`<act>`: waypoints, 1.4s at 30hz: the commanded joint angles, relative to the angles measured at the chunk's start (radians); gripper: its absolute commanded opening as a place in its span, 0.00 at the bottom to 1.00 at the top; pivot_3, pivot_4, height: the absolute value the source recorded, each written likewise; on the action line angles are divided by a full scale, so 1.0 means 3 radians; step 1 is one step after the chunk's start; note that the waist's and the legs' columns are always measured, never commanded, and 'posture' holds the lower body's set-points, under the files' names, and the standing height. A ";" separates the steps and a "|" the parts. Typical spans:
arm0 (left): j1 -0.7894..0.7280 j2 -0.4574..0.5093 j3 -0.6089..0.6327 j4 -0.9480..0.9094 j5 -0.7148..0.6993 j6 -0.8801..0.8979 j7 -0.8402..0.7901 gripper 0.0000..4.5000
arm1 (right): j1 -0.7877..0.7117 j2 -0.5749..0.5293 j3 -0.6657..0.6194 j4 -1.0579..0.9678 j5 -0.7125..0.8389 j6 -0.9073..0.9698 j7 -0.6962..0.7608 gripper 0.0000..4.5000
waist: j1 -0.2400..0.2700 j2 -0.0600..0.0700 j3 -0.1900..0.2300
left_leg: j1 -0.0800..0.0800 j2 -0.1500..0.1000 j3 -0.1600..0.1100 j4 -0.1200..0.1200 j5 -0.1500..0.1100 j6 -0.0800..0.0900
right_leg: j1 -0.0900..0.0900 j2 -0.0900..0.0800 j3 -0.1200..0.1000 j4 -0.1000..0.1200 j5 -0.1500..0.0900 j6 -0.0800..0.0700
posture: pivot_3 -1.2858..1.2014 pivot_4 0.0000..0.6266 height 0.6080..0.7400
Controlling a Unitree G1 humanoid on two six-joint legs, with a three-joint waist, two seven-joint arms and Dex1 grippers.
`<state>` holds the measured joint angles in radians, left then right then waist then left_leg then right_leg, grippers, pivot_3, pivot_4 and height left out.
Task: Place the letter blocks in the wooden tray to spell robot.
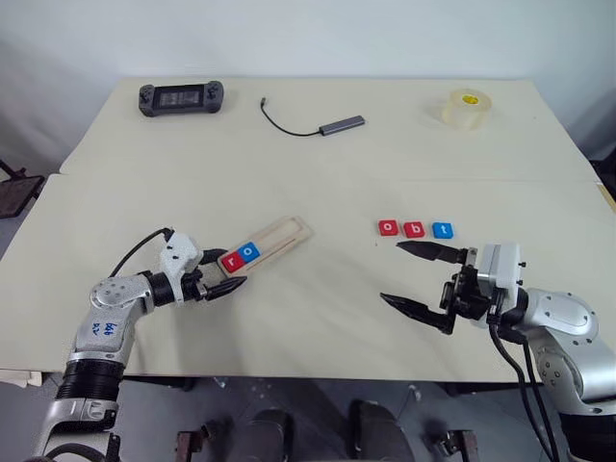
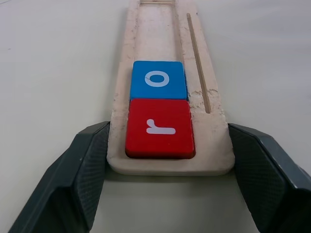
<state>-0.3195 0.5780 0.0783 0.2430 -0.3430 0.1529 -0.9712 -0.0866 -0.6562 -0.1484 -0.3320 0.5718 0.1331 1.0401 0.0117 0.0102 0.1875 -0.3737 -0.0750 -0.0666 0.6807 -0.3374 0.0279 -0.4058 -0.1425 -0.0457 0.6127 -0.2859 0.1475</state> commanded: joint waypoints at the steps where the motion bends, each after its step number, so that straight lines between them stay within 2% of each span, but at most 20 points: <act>1: -0.0019 -0.0032 -0.0033 -0.0412 -0.0229 -0.0078 -0.0316 0.75 | 0.0097 -0.0079 -0.0252 -0.0169 0.0058 0.0000 -0.0086 1.00 | 0.0030 -0.0006 0.0003 | -0.0002 0.0000 0.0000 0.0001 0.0000 0.0000 | -0.0001 0.0000 0.0000 -0.0001 0.0000 0.0000 | 0.52 0.24 1.00; 6: -0.0238 0.0026 -0.0377 -0.0393 -0.0027 -0.0203 -0.0699 0.75 | 0.0495 -0.0175 -0.0522 -0.0351 0.0140 0.0059 -0.0078 1.00 | 0.0062 -0.0005 0.0003 | -0.0006 -0.0001 -0.0002 0.0003 0.0000 0.0000 | 0.0000 0.0000 -0.0002 -0.0005 0.0000 0.0000 | 0.52 0.24 1.00; 11: -0.0541 0.0042 -0.0804 0.0153 0.0467 -0.0738 -0.0988 0.75 | 0.1005 -0.0223 -0.0794 -0.0550 0.0183 0.0110 -0.0062 1.00 | 0.0045 -0.0004 0.0002 | -0.0005 -0.0002 -0.0001 0.0002 0.0000 0.0001 | 0.0002 0.0003 -0.0002 -0.0005 0.0000 0.0001 | 0.52 0.24 1.00; 22: -0.0972 -0.0338 -0.0904 0.1051 0.0625 -0.1155 -0.1063 0.75 | 0.1595 -0.0042 -0.1025 -0.0803 0.0178 0.0052 -0.0195 1.00 | 0.0053 -0.0005 0.0002 | -0.0003 0.0001 0.0004 0.0005 0.0001 0.0002 | 0.0005 0.0006 0.0000 -0.0002 0.0002 0.0003 | 0.52 0.24 1.00; 25: -0.1013 -0.0375 -0.0857 0.1167 0.0632 -0.1233 -0.1022 0.98 | 0.1738 0.0044 -0.1089 -0.0831 0.0169 0.0022 -0.0248 1.00 | 0.0055 -0.0005 0.0002 | 0.0001 0.0001 0.0004 0.0005 0.0001 0.0003 | 0.0009 0.0006 0.0000 -0.0003 0.0002 0.0004 | 0.52 0.24 1.00; 30: -0.0872 -0.0231 -0.0581 0.1123 0.0380 -0.1307 -0.1129 0.99 | 0.2076 0.0283 -0.1308 -0.0891 0.0150 -0.0130 -0.0358 1.00 | 0.0050 -0.0005 0.0002 | 0.0006 0.0001 0.0002 0.0003 0.0001 0.0003 | 0.0015 0.0006 0.0000 -0.0005 0.0002 0.0004 | 0.52 0.24 1.00; 34: -0.0568 -0.0086 -0.0178 0.0857 0.0019 -0.1633 -0.1243 0.99 | 0.2360 0.0622 -0.1467 -0.0775 0.0056 -0.0439 -0.0439 1.00 | 0.0027 -0.0004 0.0001 | 0.0010 0.0006 0.0003 0.0000 -0.0001 0.0000 | 0.0015 0.0009 0.0003 -0.0006 0.0002 0.0004 | 0.52 0.24 1.00; 37: -0.0349 0.0082 -0.0036 0.0694 -0.0084 -0.1481 -0.1282 0.99 | 0.2396 0.0787 -0.1486 -0.0611 -0.0016 -0.0640 -0.0491 1.00 | 0.0031 -0.0004 0.0001 | 0.0012 0.0007 0.0002 0.0000 -0.0001 0.0000 | 0.0017 0.0008 0.0005 -0.0007 0.0002 0.0003 | 0.52 0.24 1.00; 42: -0.0121 0.0156 0.0057 0.0470 -0.0189 -0.1151 -0.1193 0.99 | 0.2255 0.0793 -0.1358 -0.0509 -0.0036 -0.0644 -0.0583 1.00 | 0.0045 -0.0003 0.0000 | 0.0017 0.0004 0.0002 0.0000 -0.0002 0.0001 | 0.0019 0.0005 0.0010 -0.0010 0.0002 0.0003 | 0.52 0.24 1.00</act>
<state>-0.3633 0.6224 0.0765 0.4292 -0.3732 -0.2116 -1.3419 0.5897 -0.4149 -0.5523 -0.4702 0.5557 -0.0433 0.8755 0.0252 0.0094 0.1874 -0.3688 -0.0739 -0.0659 0.6809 -0.3378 0.0283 -0.4003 -0.1410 -0.0428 0.6094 -0.2855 0.1483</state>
